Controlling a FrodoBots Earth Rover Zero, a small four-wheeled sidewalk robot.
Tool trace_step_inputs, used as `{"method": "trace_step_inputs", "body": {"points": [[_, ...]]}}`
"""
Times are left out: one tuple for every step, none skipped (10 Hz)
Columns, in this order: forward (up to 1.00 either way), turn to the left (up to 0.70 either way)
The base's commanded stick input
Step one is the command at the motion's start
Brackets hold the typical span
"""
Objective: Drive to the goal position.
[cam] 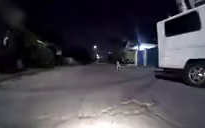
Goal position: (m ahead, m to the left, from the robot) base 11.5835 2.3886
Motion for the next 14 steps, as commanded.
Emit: {"method": "trace_step_inputs", "body": {"points": [[0.98, -0.38], [0.98, -0.38], [0.98, -0.38], [0.98, -0.38], [0.98, -0.38], [0.98, -0.38], [0.98, -0.38], [0.98, -0.08], [0.98, 0.05], [0.98, 0.05], [0.98, 0.05], [0.98, 0.05], [0.98, 0.05], [0.98, 0.05]]}}
